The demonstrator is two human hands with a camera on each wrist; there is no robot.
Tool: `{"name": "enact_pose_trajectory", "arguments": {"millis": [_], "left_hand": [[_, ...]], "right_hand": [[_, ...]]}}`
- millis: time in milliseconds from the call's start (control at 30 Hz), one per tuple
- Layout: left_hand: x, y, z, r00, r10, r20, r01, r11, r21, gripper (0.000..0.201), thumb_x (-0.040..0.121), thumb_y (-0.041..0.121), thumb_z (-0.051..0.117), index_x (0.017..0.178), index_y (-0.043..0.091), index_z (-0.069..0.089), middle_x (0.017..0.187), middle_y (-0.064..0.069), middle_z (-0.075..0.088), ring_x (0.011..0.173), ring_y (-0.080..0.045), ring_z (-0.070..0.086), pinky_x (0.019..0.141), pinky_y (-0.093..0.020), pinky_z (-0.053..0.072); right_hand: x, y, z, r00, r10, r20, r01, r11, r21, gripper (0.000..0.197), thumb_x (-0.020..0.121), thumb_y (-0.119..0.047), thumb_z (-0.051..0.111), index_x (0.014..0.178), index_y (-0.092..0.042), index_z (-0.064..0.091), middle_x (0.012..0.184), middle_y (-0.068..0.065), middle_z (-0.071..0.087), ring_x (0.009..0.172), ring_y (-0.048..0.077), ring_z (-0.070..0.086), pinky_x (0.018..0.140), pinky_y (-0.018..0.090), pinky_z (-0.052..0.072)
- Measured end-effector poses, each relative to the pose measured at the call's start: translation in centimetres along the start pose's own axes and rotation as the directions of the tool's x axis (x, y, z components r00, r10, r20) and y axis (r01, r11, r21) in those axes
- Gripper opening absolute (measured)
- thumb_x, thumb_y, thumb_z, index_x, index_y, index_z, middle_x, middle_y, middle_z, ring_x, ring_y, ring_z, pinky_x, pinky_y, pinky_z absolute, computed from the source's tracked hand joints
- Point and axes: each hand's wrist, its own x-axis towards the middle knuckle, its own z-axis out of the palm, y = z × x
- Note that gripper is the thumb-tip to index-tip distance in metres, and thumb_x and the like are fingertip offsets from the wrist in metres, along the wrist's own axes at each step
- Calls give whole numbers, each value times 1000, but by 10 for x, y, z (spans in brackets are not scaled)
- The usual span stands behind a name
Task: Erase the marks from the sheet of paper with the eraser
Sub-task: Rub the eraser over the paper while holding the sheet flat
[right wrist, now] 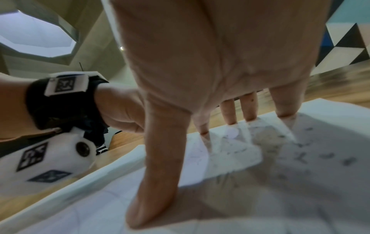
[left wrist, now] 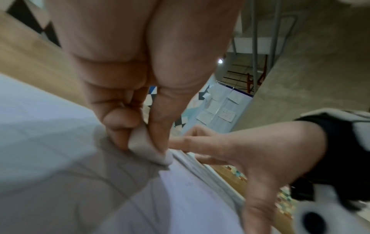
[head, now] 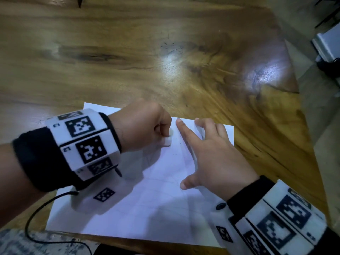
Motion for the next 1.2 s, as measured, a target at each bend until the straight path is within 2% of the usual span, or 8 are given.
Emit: {"name": "enact_pose_trajectory", "arguments": {"millis": [167, 233, 333, 500, 700, 933, 1100, 1200], "left_hand": [[13, -1, -3, 984, -80, -157, 74, 996, -42, 2, 75, 12, 65, 77, 13, 66, 55, 6, 54, 51, -4, 43, 50, -8, 32], [4, 0, 3, 994, -39, -100, 39, 999, -5, 2, 75, 16, 66, 76, 14, 66, 58, 9, 50, 55, -10, 45, 51, -15, 31], [-6, 0, 6, 999, -16, 28, 17, 1000, -9, 7, 71, 24, 70, 75, 19, 68, 59, 11, 52, 56, -4, 47, 51, -6, 32], [15, -1, -5, 984, -61, -164, 55, 998, -38, 4, 74, 16, 67, 77, 13, 66, 56, 10, 49, 55, -10, 44, 48, -5, 30], [-16, -1, 13, 990, 70, 125, -74, 997, 35, 5, 73, 22, 66, 77, 18, 67, 66, 8, 58, 60, -8, 48, 58, -17, 36], [7, -1, 5, 984, 45, -170, -43, 999, 20, 6, 76, 17, 62, 73, 12, 63, 64, 5, 48, 58, -15, 39, 51, -5, 29], [-35, -13, 20, 986, 103, 134, -108, 994, 29, 4, 69, 19, 67, 70, 19, 63, 64, 8, 56, 60, -8, 50, 57, -12, 37], [-13, -12, 11, 997, 66, -29, -65, 997, 38, 6, 71, 16, 67, 77, 19, 66, 65, 10, 53, 62, -10, 45, 55, -8, 29]], "right_hand": [[0, -1, 0, 1000, 6, 8, -6, 1000, -24, 127, 57, -55, 79, 143, -43, -15, 144, -3, -2, 130, 16, 0, 114, 30, 14], [-1, 0, 0, 1000, 15, 11, -15, 1000, -24, 128, 57, -55, 79, 143, -44, -15, 143, -4, -2, 128, 15, -1, 114, 30, 15], [1, -1, 1, 1000, 15, 4, -14, 1000, -27, 128, 57, -56, 78, 142, -44, -16, 141, -6, -2, 127, 15, -1, 115, 30, 16], [1, -1, 1, 1000, 13, 3, -13, 999, -51, 129, 57, -58, 77, 143, -43, -17, 140, -6, -3, 125, 14, -1, 114, 29, 13], [2, -1, 1, 1000, 17, 4, -17, 999, -50, 129, 56, -58, 78, 142, -43, -17, 141, -6, -2, 124, 15, -2, 114, 29, 14], [2, -1, 1, 1000, 12, -1, -12, 998, -65, 129, 56, -58, 77, 143, -42, -16, 142, -2, 1, 122, 15, 2, 112, 27, 12], [0, -2, 1, 1000, 6, -3, -6, 999, -34, 129, 56, -57, 78, 143, -42, -15, 141, -4, 0, 124, 15, 2, 112, 28, 16], [0, -1, 2, 1000, 6, -5, -7, 999, -32, 128, 56, -56, 79, 143, -42, -14, 140, -4, 1, 125, 15, 4, 114, 30, 16]]}}
